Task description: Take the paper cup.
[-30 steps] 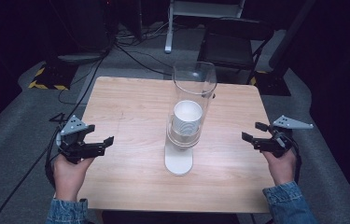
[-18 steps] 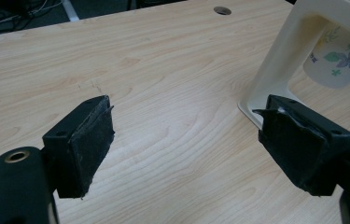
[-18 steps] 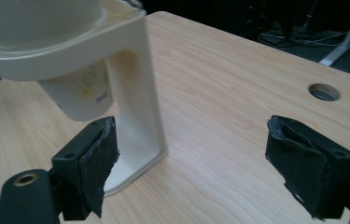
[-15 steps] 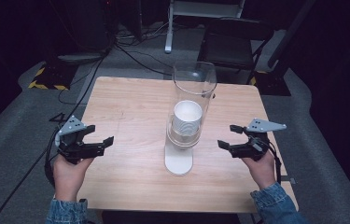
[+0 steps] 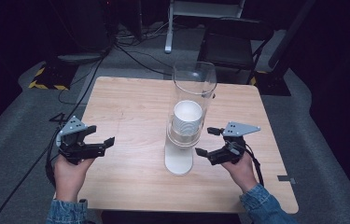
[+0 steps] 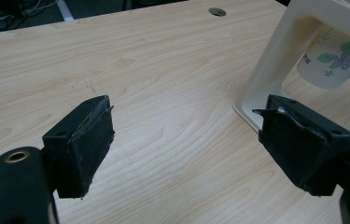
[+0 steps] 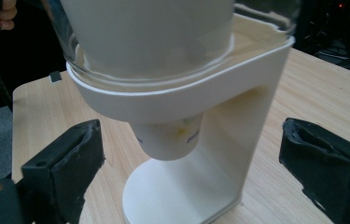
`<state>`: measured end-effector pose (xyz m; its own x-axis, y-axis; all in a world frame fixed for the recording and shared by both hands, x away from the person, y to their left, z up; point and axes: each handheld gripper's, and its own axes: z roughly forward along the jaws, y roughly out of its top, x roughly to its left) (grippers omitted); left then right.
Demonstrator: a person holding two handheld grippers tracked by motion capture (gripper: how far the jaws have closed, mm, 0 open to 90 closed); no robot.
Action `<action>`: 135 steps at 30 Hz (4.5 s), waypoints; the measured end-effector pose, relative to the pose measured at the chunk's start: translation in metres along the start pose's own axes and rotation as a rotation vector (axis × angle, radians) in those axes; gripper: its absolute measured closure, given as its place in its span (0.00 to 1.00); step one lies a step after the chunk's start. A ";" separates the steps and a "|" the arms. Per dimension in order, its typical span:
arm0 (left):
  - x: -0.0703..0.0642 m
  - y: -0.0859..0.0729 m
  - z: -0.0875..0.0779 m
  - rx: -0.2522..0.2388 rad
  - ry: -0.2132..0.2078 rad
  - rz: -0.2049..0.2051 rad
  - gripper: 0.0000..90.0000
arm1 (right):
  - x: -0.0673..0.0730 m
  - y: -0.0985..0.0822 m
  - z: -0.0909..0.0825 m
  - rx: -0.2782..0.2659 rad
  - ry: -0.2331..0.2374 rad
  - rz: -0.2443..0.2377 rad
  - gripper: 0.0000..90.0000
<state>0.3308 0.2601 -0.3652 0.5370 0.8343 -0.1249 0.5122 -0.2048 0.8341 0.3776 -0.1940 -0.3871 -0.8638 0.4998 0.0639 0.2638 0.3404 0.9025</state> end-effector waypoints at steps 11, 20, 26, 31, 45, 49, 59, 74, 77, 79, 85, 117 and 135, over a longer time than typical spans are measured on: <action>0.000 -0.001 0.001 0.000 -0.001 -0.001 0.20 | 0.005 -0.001 0.028 -0.006 0.087 0.026 0.00; 0.000 -0.002 0.002 0.004 0.003 0.001 0.19 | 0.009 -0.008 0.060 0.003 0.102 0.011 0.00; 0.001 -0.003 0.001 0.001 0.005 0.001 0.19 | 0.011 -0.009 0.065 -0.063 0.081 -0.013 0.00; 0.001 -0.003 0.002 0.002 0.005 0.001 0.20 | 0.016 -0.011 0.070 -0.122 0.015 0.000 0.03; 0.002 -0.005 0.002 0.006 0.000 -0.006 0.19 | 0.016 -0.015 0.072 -0.138 -0.016 -0.033 0.32; 0.002 -0.005 0.001 0.007 0.000 -0.006 0.20 | 0.016 -0.015 0.071 -0.136 -0.025 -0.047 0.33; 0.002 -0.006 0.002 0.007 -0.002 -0.005 0.20 | 0.014 -0.018 0.071 -0.141 -0.024 -0.065 0.34; 0.003 -0.007 0.003 0.012 -0.008 -0.009 0.20 | 0.010 -0.021 0.071 -0.158 -0.015 -0.112 0.34; 0.003 -0.007 0.003 0.012 -0.010 -0.008 0.20 | 0.009 -0.022 0.072 -0.165 -0.014 -0.122 0.34; 0.003 -0.007 0.003 0.012 -0.010 -0.009 0.20 | 0.008 -0.022 0.072 -0.167 -0.020 -0.140 0.34; 0.002 -0.007 0.003 0.011 -0.011 -0.008 0.20 | 0.007 -0.024 0.071 -0.170 -0.030 -0.166 0.34; 0.003 -0.007 0.003 0.010 -0.016 -0.012 0.20 | 0.008 -0.047 0.085 -0.129 0.044 0.010 0.37; 0.004 -0.008 0.007 0.021 -0.023 -0.016 0.20 | 0.007 -0.060 0.086 -0.028 0.002 -0.039 0.36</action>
<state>0.3335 0.2620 -0.3757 0.5434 0.8259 -0.1506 0.5350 -0.2025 0.8202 0.3923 -0.1421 -0.4775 -0.8740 0.4850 0.0294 0.2179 0.3373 0.9158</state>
